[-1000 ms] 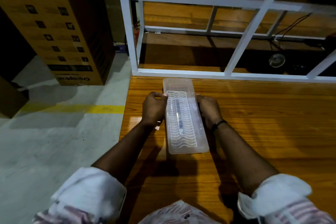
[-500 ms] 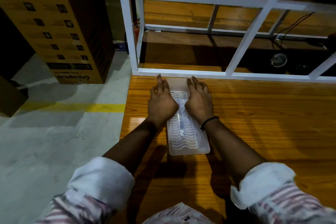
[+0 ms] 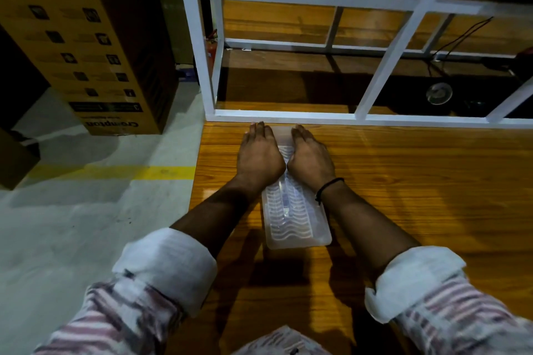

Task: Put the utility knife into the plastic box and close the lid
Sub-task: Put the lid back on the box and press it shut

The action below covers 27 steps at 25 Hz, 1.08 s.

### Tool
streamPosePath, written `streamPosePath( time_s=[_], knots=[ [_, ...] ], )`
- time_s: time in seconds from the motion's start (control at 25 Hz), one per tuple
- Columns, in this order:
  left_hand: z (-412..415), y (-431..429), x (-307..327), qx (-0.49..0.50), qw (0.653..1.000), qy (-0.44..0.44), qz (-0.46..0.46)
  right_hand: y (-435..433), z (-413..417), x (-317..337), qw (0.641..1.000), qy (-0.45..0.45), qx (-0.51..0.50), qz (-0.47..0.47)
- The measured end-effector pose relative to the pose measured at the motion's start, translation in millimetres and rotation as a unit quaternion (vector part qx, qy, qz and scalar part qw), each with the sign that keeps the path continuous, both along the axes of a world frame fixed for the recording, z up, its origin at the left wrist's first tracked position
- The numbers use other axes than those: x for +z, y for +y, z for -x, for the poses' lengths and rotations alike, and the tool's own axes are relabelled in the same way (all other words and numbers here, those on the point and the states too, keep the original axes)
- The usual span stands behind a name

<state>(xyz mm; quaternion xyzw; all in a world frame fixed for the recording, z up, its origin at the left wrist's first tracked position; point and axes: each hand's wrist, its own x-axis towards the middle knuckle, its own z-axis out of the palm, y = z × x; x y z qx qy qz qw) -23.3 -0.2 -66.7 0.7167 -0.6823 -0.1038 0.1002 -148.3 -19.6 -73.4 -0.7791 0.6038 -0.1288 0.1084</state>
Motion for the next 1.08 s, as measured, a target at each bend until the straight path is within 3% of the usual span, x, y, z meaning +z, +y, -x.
streamPosePath(
  time_s=[0.28,0.4,0.64,0.8,1.08],
  knots=[
    [1,6,-6,0.018,1.0,0.004,0.017,5,2,-11,0.996,-0.061,-0.026,0.067],
    [1,6,-5,0.022,1.0,0.002,0.016,13,4,-10,0.996,-0.072,-0.012,0.054],
    [2,6,-8,0.027,0.999,0.014,0.017,72,15,-17,0.997,0.018,0.047,0.06],
    [2,5,-10,0.034,0.999,0.019,0.02,109,21,-16,0.998,0.037,0.052,0.012],
    [1,3,-11,0.038,0.997,0.058,0.04,130,22,-11,0.995,0.082,0.055,0.028]
  ],
)
